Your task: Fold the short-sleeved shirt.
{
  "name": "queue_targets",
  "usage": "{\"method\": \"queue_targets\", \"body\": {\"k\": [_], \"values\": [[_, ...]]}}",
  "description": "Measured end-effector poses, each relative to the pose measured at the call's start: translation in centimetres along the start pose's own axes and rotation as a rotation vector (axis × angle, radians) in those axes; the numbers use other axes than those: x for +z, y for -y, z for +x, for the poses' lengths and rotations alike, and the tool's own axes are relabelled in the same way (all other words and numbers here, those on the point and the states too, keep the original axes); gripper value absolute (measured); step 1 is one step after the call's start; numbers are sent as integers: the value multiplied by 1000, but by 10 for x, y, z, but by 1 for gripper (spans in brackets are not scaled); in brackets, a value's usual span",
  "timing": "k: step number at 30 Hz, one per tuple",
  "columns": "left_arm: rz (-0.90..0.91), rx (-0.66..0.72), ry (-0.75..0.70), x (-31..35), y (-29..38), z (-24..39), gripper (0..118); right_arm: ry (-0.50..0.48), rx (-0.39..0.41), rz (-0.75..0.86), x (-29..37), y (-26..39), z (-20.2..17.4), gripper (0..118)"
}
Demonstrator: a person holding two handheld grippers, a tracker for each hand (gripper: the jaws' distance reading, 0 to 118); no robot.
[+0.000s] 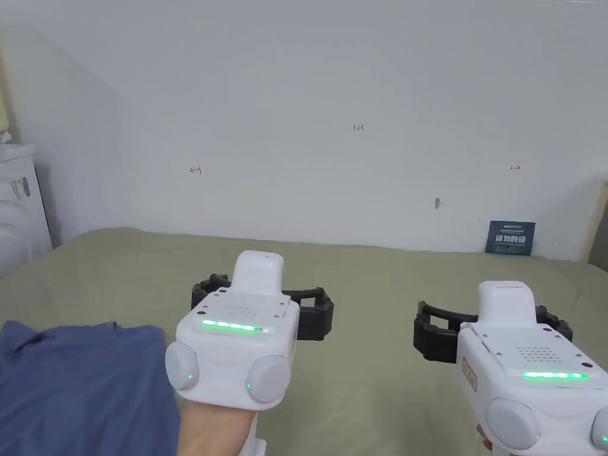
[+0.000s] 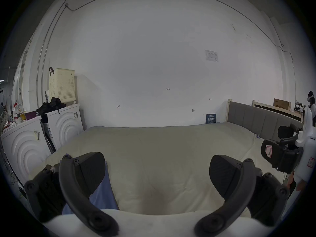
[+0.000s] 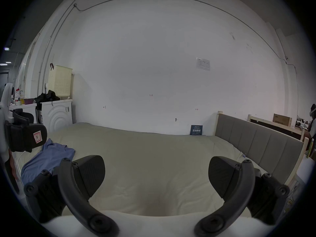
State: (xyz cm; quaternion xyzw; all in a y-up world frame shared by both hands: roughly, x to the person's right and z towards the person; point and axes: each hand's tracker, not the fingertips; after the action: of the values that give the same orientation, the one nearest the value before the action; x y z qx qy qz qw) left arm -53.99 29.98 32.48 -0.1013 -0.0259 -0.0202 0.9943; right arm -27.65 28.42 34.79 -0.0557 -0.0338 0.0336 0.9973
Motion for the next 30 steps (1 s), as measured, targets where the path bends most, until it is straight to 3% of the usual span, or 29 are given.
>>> {"method": "queue_targets", "body": {"k": [30], "values": [[3,12,0,2,0,-3,118,5,0,5,0,1,0,118]]}}
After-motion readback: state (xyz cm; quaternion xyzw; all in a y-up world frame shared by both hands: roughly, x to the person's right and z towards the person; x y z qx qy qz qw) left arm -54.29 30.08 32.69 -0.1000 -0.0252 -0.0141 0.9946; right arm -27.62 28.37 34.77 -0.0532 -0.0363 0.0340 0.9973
